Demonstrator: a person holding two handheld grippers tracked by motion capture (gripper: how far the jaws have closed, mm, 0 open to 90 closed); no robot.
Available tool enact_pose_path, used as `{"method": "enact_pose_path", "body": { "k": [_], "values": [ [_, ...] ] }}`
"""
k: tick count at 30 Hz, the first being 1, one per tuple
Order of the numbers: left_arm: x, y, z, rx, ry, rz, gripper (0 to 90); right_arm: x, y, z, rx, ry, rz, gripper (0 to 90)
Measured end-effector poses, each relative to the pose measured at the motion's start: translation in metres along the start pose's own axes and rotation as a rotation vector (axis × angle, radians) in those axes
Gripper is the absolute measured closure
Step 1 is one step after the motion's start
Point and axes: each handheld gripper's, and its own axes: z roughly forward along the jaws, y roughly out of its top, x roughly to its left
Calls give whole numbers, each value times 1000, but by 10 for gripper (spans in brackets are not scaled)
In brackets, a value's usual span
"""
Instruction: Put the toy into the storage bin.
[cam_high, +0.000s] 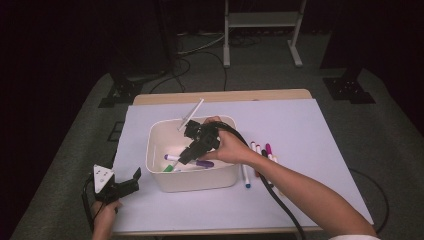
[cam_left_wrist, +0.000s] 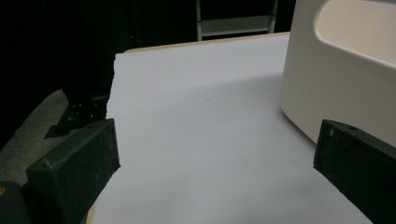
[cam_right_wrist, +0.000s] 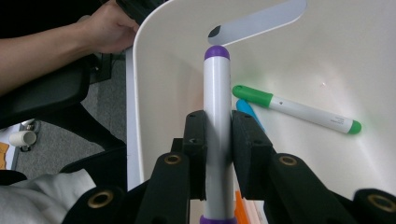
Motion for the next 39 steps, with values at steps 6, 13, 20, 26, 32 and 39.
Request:
{"method": "enact_pose_path", "body": {
  "k": [6,13,20,26,32,39],
  "values": [
    [0,0,0,-1,0,-2,0,-2,1,8,23,13,-1,752],
    [0,0,0,-1,0,-2,0,-3,2,17,38,21,-8,753],
    [0,0,0,1,-1,-1,0,-3,3,29,63,29,-18,753],
    [0,0,0,2,0,0,0,-3,3,34,86,16,-29,752],
    [0,0,0,1,-1,-2,0,-2,2,35,101,18,-36,707],
    [0,0,0,2,-1,1,0,0,-1,20,73,3,-23,678]
  ]
}}
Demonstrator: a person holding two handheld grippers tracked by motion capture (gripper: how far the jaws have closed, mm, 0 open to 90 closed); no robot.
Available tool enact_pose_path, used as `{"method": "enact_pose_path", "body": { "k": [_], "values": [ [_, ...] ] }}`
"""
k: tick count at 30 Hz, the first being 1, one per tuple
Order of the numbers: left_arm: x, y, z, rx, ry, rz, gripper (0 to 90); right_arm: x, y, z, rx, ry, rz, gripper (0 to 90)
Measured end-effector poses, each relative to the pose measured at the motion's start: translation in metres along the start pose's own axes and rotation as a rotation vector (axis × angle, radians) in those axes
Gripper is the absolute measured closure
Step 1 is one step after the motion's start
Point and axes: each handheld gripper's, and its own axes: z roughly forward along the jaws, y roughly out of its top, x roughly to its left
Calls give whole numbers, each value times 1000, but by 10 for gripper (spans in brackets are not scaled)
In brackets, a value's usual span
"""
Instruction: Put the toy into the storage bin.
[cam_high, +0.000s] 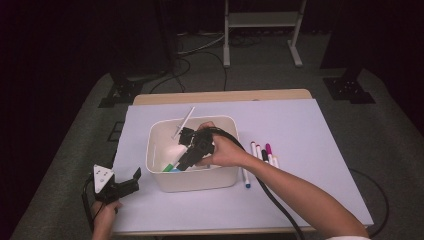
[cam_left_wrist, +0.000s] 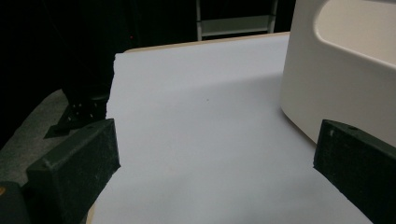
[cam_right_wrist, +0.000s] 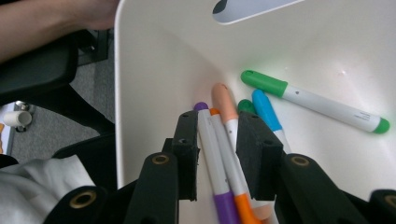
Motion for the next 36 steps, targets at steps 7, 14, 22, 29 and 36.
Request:
{"method": "enact_pose_path", "body": {
  "k": [7,14,22,29,36],
  "values": [
    [0,0,0,0,0,0,0,0,-14,-28,-61,-32,21,673],
    [0,0,0,1,0,-1,0,2,-41,-68,-144,-70,63,671],
    [0,0,0,3,-1,2,0,0,-81,-108,-226,-112,125,665],
    [-1,0,0,0,1,7,0,-1,-119,-136,-290,-151,177,658],
    [-1,0,0,1,1,4,0,-5,-153,-150,-304,-184,224,637]
  ]
}}
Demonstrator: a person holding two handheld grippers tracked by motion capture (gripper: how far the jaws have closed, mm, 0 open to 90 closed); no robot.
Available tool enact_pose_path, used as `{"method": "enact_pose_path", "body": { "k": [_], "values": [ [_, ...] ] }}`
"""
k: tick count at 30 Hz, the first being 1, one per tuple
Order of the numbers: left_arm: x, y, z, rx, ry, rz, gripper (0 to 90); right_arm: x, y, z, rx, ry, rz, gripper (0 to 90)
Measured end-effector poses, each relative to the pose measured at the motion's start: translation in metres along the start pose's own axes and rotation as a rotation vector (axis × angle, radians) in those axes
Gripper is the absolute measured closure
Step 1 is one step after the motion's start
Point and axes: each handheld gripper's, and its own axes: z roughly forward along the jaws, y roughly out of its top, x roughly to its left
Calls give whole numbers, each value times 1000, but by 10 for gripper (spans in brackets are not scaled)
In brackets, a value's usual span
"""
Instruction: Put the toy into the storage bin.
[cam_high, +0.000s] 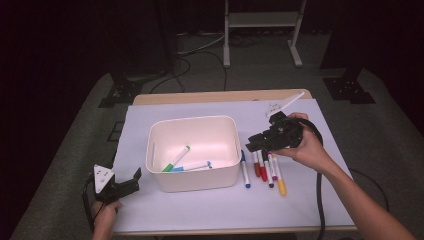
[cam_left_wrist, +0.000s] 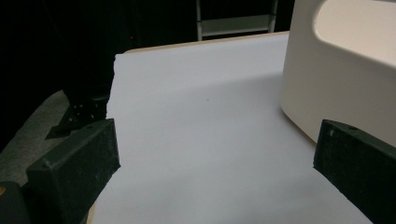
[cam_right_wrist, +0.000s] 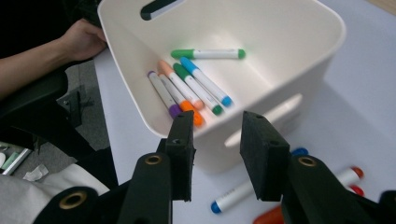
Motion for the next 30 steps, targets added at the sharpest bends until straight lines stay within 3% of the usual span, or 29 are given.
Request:
{"method": "enact_pose_path", "body": {
  "k": [4,7,10,11,19,25,30],
  "values": [
    [0,0,0,-2,2,4,0,-8,-14,-7,-9,-6,28,621],
    [0,0,0,-2,0,-2,0,-20,-40,-10,3,-28,72,612],
    [0,0,0,-3,1,-2,0,-26,-51,-10,5,-42,93,611],
    [0,0,0,-2,2,3,0,-34,-65,-7,15,-65,126,603],
    [0,0,0,-2,2,3,0,-52,-104,8,48,-131,207,595],
    [0,0,0,-3,3,5,0,-57,-116,17,81,-160,228,589],
    [0,0,0,-3,2,4,0,-61,-125,24,109,-216,241,584]
  ]
}}
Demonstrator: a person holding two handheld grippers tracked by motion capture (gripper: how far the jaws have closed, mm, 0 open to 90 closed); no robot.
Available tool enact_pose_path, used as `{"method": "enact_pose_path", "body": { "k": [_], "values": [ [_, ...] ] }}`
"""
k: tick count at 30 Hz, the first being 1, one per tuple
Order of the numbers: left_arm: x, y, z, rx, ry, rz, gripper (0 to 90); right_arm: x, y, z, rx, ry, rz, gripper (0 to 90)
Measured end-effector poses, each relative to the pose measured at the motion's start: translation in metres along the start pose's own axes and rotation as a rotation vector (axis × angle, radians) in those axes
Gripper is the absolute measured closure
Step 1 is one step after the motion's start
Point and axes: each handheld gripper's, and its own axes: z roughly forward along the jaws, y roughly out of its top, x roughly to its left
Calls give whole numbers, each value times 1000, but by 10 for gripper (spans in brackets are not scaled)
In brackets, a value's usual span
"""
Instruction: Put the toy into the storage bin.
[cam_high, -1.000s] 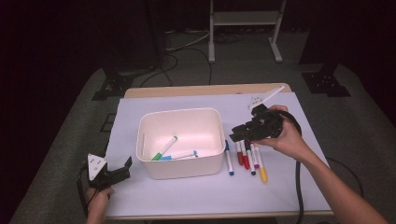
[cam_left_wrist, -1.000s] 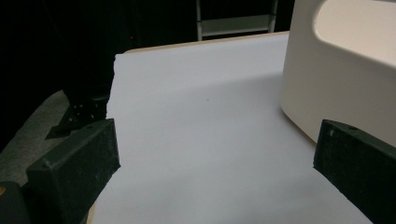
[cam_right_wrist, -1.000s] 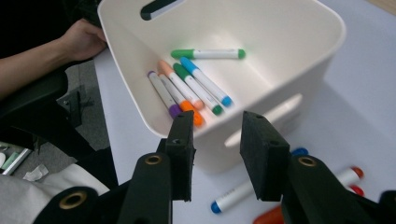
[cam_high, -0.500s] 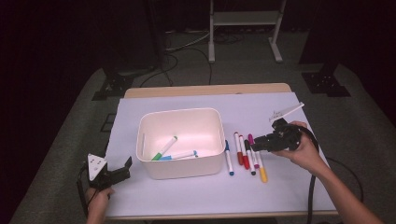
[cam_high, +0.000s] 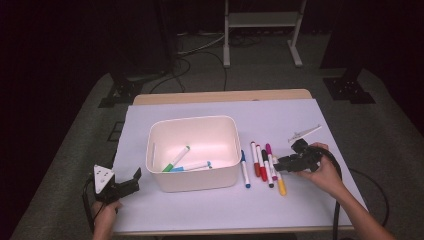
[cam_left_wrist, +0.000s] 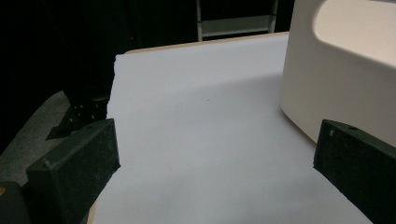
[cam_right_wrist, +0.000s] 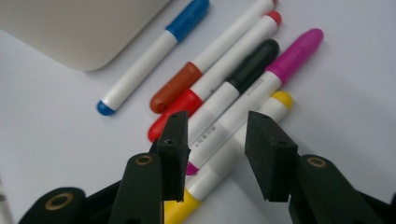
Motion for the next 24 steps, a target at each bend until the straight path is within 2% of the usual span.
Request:
{"method": "enact_pose_path", "body": {
  "k": [1,5,6,8,9,11,14,15,16,17,22,24],
  "values": [
    [0,0,0,1,0,1,0,-1,-2,3,5,-19,2,584],
    [0,0,0,1,0,1,0,-3,-4,7,12,-48,9,584],
    [0,0,0,1,1,2,0,-5,-6,11,10,-73,22,589],
    [0,0,0,1,1,2,0,-6,-7,12,13,-78,24,589],
    [0,0,0,0,0,2,0,-8,-10,16,9,-67,45,588],
    [0,0,0,0,1,2,0,-9,-13,18,16,-75,55,576],
    [0,0,0,1,0,0,0,-11,-15,17,15,-91,63,592],
    [0,0,0,1,0,0,0,-11,-18,13,23,-136,58,596],
    [0,0,0,1,0,0,0,-11,-18,13,23,-136,58,596],
    [0,0,0,0,0,2,0,-11,-22,10,29,-175,55,603],
    [0,0,0,0,0,2,0,-14,-33,1,20,-216,65,629],
    [0,0,0,1,0,2,0,-15,-39,-3,15,-237,70,665]
  ]
}}
